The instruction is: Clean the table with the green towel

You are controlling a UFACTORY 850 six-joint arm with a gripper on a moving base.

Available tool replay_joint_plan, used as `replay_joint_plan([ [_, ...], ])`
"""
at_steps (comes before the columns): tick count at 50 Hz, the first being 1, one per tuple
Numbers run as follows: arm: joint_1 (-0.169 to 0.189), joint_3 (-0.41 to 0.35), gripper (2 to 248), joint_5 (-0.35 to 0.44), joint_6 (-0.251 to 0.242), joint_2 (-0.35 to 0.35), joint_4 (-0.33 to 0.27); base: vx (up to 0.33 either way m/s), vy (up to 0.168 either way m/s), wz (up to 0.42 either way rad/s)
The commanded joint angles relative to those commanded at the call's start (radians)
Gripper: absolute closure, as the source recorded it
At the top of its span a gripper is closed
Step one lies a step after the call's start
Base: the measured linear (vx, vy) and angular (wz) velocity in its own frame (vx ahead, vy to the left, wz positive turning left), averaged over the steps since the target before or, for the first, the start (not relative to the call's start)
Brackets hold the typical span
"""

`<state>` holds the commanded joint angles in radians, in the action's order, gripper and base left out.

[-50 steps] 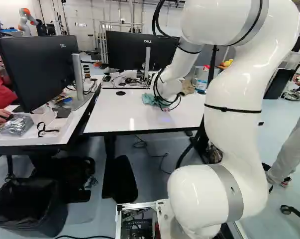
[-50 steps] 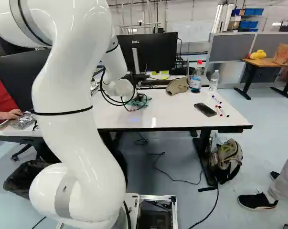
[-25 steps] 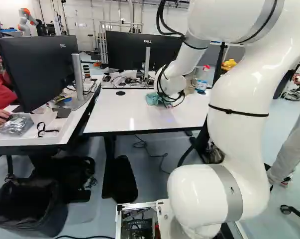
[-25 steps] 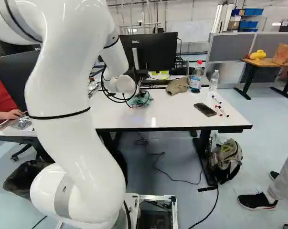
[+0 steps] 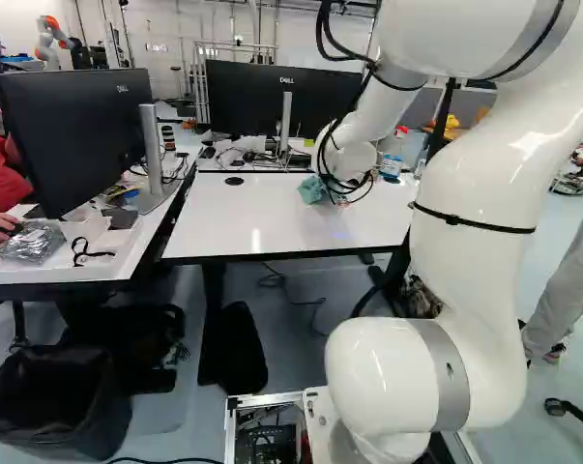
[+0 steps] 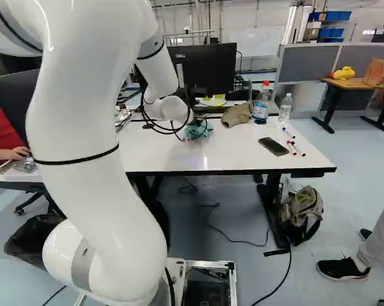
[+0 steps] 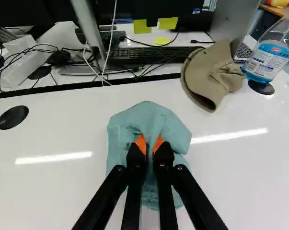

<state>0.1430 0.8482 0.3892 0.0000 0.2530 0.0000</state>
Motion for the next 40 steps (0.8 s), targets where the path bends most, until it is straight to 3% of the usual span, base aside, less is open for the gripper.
replay_joint_plan([
  [40, 0.132, -0.07, 213, 0.0, 0.0, -0.061, 0.0, 0.0, 0.0, 0.0],
])
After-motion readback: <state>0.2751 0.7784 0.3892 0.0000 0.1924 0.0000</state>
